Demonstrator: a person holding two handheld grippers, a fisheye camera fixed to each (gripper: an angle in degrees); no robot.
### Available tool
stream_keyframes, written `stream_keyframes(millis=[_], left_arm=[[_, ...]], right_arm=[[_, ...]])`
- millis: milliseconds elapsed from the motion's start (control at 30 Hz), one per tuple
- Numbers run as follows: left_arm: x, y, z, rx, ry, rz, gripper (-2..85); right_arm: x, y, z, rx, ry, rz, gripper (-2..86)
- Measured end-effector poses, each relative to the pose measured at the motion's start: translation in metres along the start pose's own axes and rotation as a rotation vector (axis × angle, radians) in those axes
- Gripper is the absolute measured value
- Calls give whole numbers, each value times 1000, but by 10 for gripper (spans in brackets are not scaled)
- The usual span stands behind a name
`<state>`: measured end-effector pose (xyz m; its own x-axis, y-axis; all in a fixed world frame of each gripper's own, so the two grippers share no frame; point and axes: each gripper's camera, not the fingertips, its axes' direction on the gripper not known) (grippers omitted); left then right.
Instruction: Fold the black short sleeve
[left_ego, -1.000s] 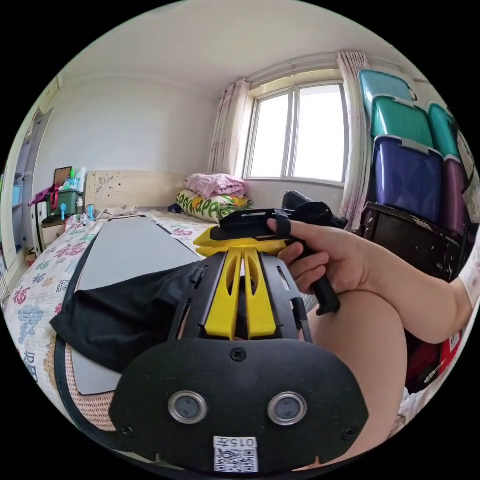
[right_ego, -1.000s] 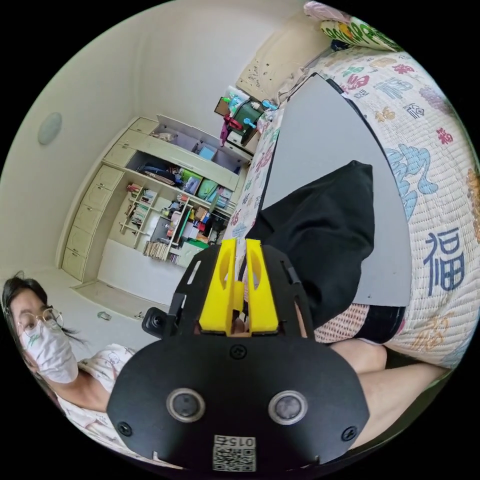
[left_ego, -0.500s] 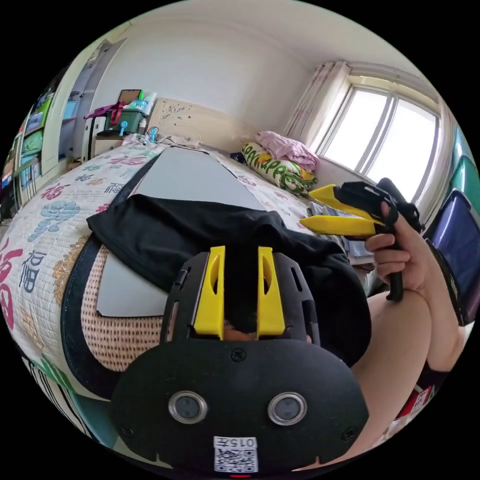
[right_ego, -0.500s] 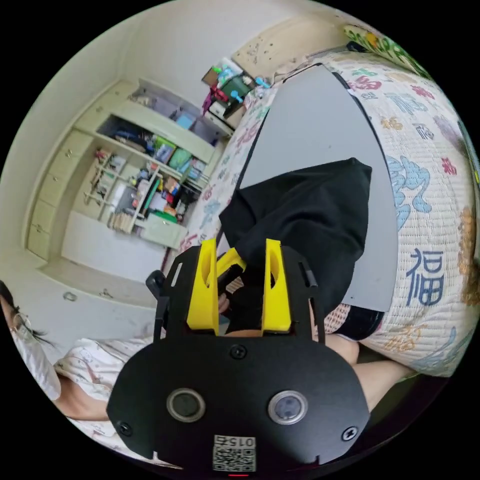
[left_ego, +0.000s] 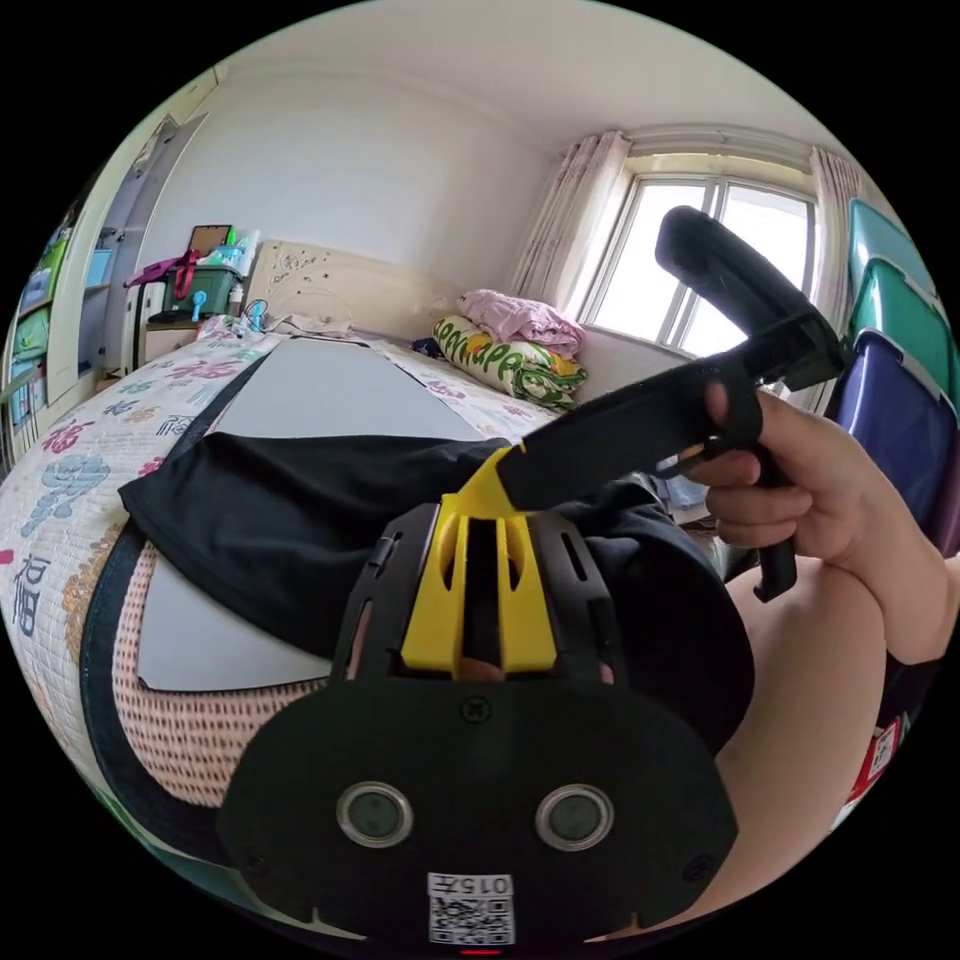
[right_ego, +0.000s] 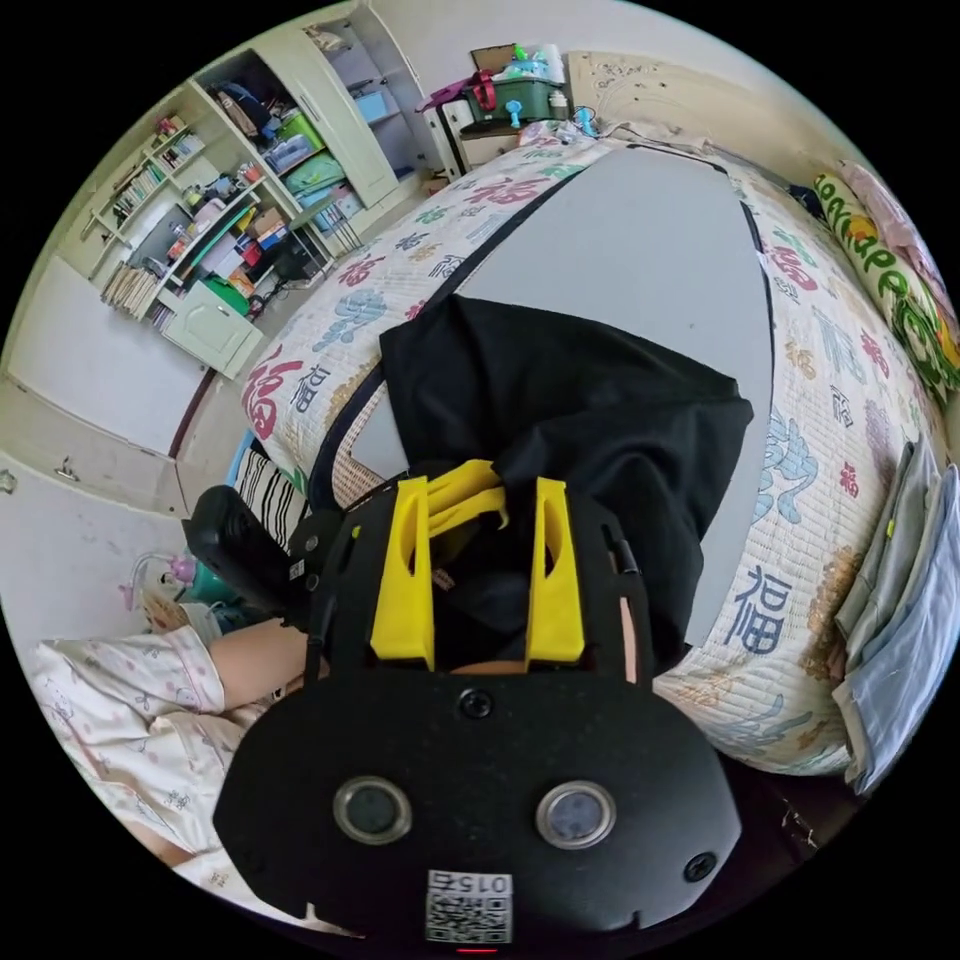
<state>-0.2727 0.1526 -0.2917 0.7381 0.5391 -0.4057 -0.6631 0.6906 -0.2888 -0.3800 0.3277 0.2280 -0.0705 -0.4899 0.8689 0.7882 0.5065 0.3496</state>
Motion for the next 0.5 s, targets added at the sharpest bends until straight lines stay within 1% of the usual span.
stream_keyframes(millis=[100, 333, 433, 500], left_arm=[[1, -7, -6, 8, 24, -35, 36], [16, -28, -21, 17, 46, -34, 24], [15, -42, -33, -6, 55, -16, 56], [1, -57, -45, -28, 30, -50, 90]], right_arm=[[6, 2, -5, 22, -14, 51, 116], [17, 2, -6, -43, -44, 116, 72], [32, 13, -22, -24, -106, 164, 43], [49, 33, -45, 39, -202, 214, 26]])
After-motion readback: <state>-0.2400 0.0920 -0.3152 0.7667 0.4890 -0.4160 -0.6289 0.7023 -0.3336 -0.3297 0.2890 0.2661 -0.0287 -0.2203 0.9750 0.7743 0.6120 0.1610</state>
